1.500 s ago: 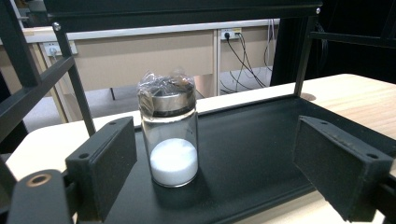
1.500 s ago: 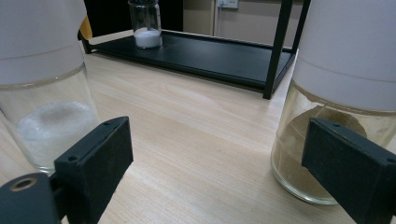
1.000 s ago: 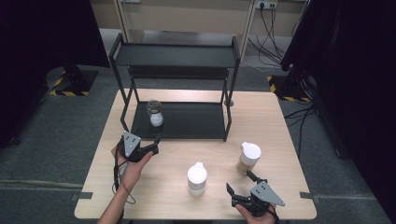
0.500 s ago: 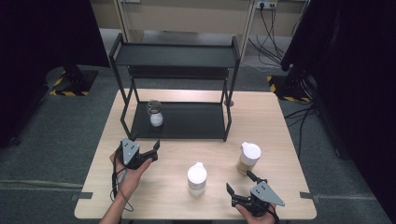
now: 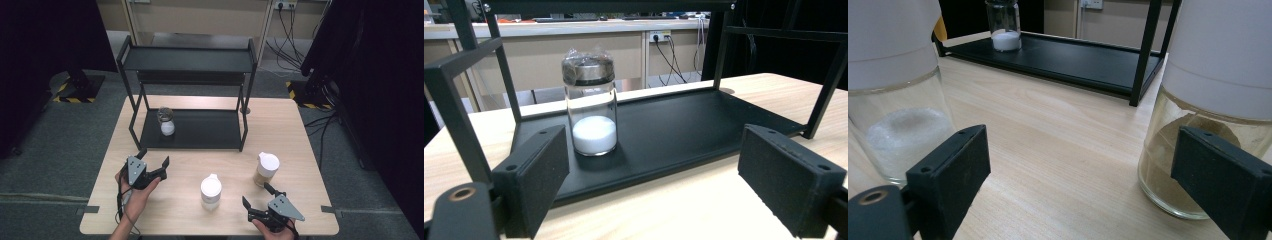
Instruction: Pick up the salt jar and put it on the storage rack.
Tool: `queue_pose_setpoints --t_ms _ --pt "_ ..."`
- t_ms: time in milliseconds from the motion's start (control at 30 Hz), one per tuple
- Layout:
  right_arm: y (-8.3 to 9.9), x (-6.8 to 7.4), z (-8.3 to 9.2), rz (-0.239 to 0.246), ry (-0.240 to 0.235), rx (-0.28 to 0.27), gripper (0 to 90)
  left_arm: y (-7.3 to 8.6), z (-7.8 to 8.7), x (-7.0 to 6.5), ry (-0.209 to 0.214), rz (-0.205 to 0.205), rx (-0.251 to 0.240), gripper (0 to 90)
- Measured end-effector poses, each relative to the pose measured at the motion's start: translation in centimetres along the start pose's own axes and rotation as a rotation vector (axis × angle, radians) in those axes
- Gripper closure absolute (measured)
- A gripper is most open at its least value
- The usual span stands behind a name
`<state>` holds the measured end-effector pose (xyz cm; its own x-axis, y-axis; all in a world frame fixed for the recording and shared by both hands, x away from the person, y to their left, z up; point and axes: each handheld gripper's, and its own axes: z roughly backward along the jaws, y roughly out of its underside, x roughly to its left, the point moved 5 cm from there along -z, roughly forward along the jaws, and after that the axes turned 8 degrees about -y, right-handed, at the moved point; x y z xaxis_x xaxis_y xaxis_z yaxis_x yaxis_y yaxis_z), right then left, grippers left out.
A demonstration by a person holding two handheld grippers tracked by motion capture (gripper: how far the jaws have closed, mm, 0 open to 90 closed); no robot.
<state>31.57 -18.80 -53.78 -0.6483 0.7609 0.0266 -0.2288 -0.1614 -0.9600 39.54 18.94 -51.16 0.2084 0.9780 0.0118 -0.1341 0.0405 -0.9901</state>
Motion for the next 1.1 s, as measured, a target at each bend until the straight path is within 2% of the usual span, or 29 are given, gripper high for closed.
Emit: queue_pose_setpoints --t_ms 467,1100 --pt "0.0 0.0 0.0 -0.001 0.002 -0.001 8.9 1.6 1.6 -0.4 0.023 0.02 0.023 12.3" --pt "0.0 0.0 0.0 0.001 0.003 -0.001 8.9 2.6 3.8 -0.9 0.027 0.036 0.032 12.1"
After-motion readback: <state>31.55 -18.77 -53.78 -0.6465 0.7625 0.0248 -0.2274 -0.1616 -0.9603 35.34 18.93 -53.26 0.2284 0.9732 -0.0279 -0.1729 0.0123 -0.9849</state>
